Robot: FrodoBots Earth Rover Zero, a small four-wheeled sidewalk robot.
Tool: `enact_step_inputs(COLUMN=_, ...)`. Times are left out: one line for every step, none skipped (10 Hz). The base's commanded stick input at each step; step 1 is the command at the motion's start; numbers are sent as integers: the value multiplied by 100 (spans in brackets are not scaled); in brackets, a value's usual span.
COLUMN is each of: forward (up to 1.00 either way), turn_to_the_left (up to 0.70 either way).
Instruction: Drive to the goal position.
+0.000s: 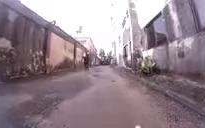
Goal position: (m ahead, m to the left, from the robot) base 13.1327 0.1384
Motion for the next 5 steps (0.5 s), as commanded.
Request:
enact_step_inputs(forward=70, turn_to_the_left=-1)
enact_step_inputs(forward=70, turn_to_the_left=-4)
enact_step_inputs(forward=70, turn_to_the_left=-11)
enact_step_inputs(forward=70, turn_to_the_left=-12)
enact_step_inputs(forward=70, turn_to_the_left=-8)
